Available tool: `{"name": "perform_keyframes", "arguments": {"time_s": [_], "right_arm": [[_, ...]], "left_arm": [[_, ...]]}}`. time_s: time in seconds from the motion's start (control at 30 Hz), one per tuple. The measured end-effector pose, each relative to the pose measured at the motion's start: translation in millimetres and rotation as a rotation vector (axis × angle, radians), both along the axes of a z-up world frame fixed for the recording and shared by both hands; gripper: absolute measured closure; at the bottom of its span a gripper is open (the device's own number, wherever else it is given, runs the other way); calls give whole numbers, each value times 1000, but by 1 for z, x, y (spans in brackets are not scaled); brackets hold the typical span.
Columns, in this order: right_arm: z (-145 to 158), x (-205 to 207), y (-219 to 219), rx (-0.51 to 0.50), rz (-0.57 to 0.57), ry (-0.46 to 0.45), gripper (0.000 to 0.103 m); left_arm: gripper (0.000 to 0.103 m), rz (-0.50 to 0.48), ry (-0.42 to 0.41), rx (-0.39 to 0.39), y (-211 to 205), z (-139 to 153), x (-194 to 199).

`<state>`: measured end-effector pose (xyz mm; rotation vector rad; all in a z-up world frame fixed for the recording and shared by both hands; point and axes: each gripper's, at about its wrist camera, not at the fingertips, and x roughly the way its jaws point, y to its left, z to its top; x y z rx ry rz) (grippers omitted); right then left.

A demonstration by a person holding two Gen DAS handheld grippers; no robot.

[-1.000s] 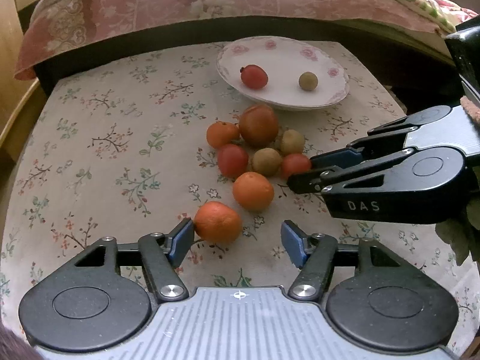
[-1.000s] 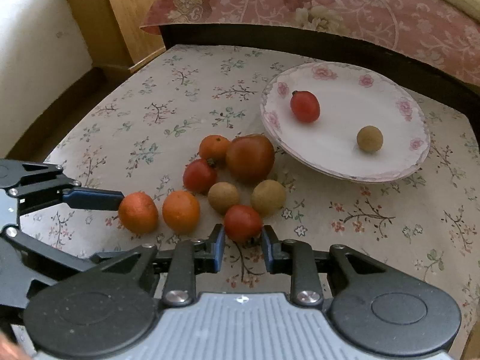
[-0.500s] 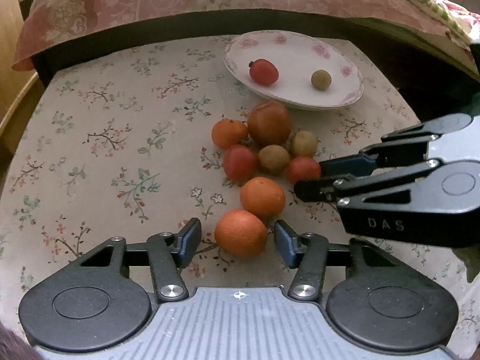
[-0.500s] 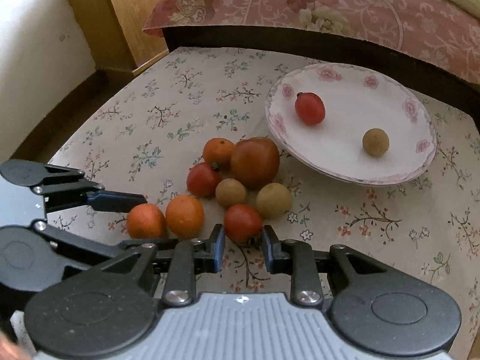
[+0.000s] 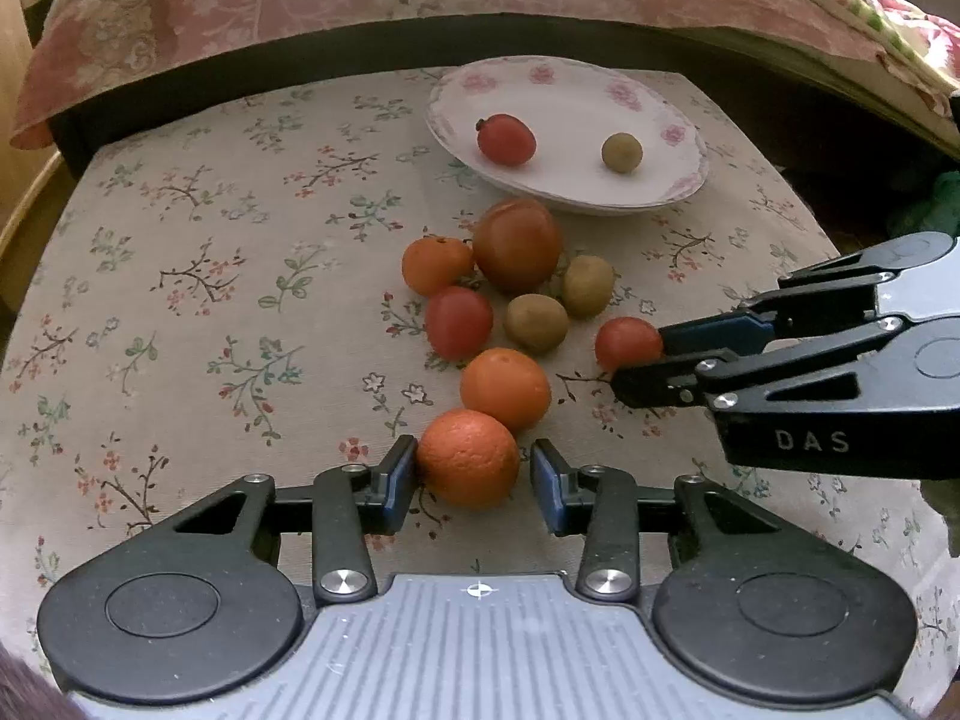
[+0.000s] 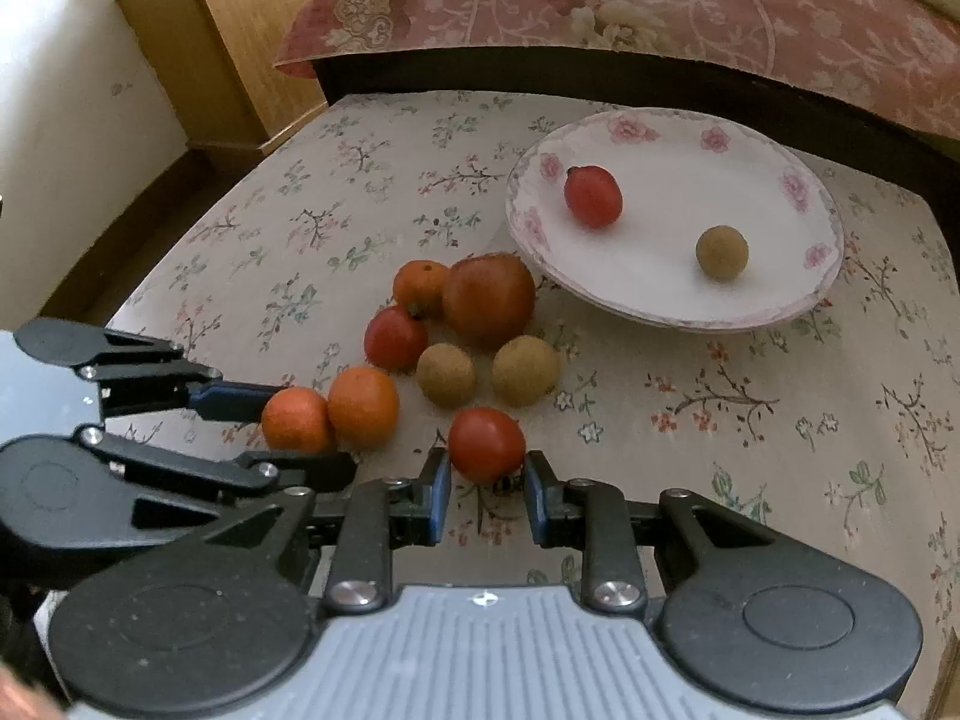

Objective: Organize fruits
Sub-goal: 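Grasp a red tomato with the right tool while the left tool grasps an orange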

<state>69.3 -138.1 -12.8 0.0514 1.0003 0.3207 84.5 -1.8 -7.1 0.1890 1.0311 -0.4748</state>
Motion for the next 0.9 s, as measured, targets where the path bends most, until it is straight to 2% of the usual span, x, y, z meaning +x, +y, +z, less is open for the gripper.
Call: {"name": "perform_keyframes", "arguments": {"time_s": [0.27,0.43,0.6,0.73,0.83,0.9], "right_arm": [[-2,-3,-2,-1,14,12,75],[-3,-2,-2,2,11,2,75],[-5,3,3,-8,25,-4,75],[-6,5,4,-5,26,-14,75],[-6,5,5,-13,20,-20,75],[-7,5,6,-17,18,-20,75]], "left_arm": [[54,-15,-7,8,-1,2,-3],[51,-20,-6,21,-2,-1,-1],[44,-33,-11,27,-4,-3,-2],[44,-41,-18,35,-5,-4,-2],[49,-34,-19,32,-4,-3,-2],[58,-26,-29,37,-3,-2,-3]]}}
